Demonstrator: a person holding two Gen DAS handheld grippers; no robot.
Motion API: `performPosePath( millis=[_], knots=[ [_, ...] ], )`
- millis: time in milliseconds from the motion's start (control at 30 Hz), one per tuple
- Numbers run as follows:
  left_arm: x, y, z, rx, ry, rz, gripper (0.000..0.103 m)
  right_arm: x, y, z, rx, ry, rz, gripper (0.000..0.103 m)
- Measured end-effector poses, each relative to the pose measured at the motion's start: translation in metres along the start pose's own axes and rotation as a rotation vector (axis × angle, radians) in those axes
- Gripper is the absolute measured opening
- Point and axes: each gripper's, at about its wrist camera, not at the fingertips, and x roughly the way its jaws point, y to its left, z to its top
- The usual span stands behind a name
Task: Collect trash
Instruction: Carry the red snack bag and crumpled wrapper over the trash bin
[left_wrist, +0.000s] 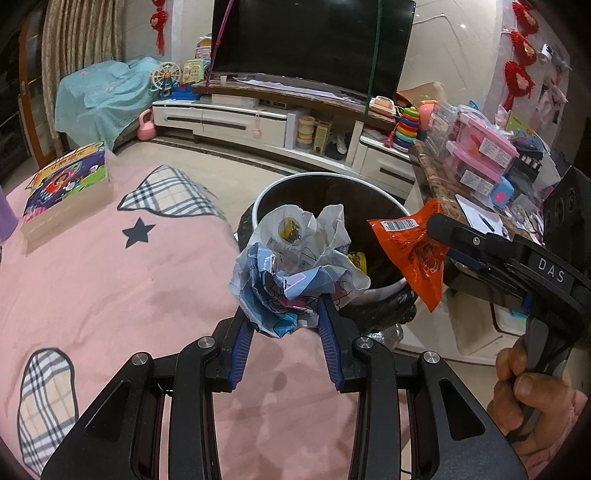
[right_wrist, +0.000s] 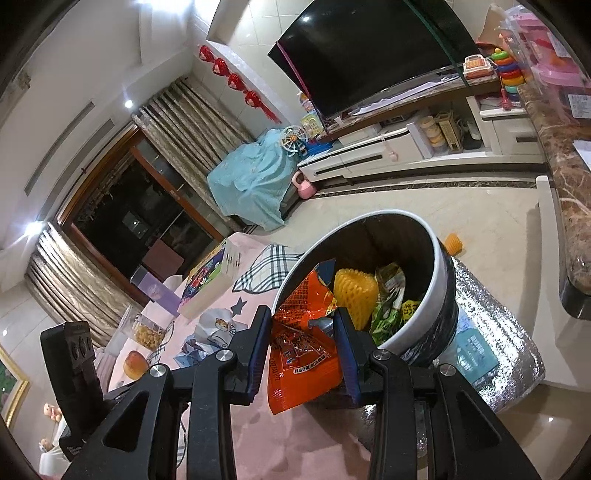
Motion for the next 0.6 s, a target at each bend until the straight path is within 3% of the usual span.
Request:
performPosePath(
  millis=[600],
  knots=[
    [0.029,-0.016,0.028,0.039,0.026,-0.009,0.033,0.011,-0.001,0.014,-0.017,0.0,-0.038,0.035]
  ],
)
